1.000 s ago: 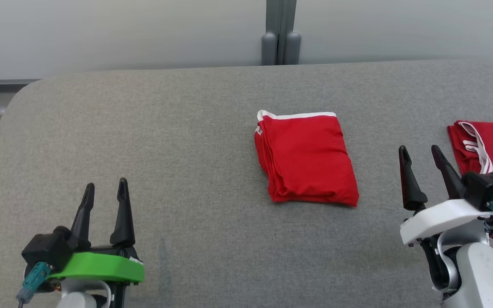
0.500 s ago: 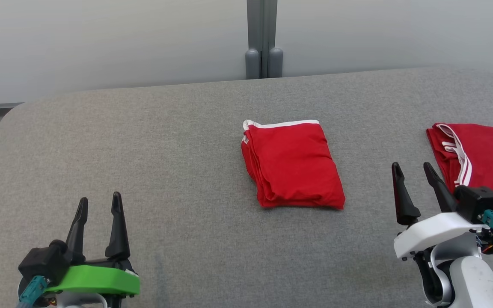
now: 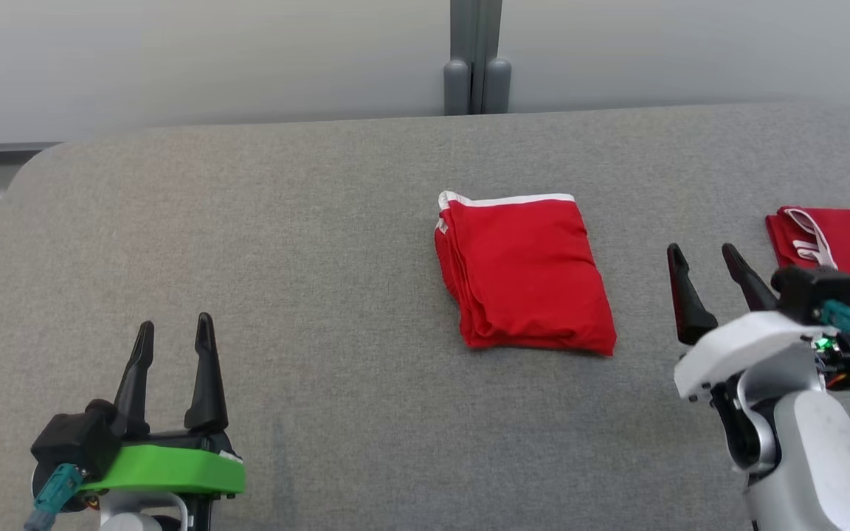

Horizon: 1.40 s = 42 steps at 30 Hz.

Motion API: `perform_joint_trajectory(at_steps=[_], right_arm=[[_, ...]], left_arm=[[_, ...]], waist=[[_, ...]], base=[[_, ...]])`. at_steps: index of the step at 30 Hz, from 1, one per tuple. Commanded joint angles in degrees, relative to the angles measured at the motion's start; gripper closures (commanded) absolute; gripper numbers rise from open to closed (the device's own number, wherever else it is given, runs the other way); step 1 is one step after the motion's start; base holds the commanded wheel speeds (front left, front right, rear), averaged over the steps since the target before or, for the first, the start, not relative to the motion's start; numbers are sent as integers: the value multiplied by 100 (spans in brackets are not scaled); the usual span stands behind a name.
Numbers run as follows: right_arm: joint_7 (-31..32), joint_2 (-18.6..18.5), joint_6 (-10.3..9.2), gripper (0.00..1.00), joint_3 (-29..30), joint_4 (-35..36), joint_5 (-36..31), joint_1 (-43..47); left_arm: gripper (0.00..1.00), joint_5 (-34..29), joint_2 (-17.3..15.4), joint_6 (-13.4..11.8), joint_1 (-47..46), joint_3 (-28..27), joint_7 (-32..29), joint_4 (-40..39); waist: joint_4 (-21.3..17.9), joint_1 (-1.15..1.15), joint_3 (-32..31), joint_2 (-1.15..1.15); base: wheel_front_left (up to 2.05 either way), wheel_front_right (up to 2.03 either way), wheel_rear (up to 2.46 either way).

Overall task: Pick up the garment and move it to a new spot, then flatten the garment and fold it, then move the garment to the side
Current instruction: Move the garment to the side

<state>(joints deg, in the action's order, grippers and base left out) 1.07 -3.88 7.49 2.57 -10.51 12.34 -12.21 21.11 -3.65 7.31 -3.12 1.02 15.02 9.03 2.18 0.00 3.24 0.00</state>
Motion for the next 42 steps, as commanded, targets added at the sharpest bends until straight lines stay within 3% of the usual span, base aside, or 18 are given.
perform_joint_trajectory(at_steps=[1,12,18,25,26,27,28,36,42], right_arm=[[247,2,-1,0,10,-132,-12,-224],[2085,-65,-1,0,423,-1521,-259,-1829],[2437,-15,-1,0,790,-2173,-610,-2044],[2586,63,-1,0,852,-2734,-712,-1964],[2626,77,1,33,793,-2798,-724,-1937],[2630,88,1,86,753,-2828,-721,-1943],[2593,99,1,100,654,-2844,-744,-1952],[2179,-299,-6,100,19,-2557,-822,-2101],[2334,-1015,-5,100,-872,-1909,-546,-2266]], left_arm=[[0,-26,-3,28,-116,12,16,-46],[0,135,30,25,-532,307,17,-143],[0,195,53,24,-599,335,16,-94],[0,179,67,24,-618,330,16,-80],[0,165,68,24,-622,330,16,-82],[0,161,68,24,-634,332,16,-81],[0,160,69,24,-648,336,17,-79],[0,120,67,23,-637,301,17,-112],[0,101,-15,23,-678,296,16,-228]], waist=[[162,0,196,0],[942,0,1011,0],[1241,0,1189,0],[1308,0,1212,0],[1297,0,1210,0],[1284,0,1213,0],[1262,0,1216,0],[933,0,1154,0],[494,0,1159,0]], base=[[0,0,0],[0,0,0],[0,0,0],[0,0,0],[0,0,0],[0,0,0],[0,0,0],[0,0,0],[0,0,0]])
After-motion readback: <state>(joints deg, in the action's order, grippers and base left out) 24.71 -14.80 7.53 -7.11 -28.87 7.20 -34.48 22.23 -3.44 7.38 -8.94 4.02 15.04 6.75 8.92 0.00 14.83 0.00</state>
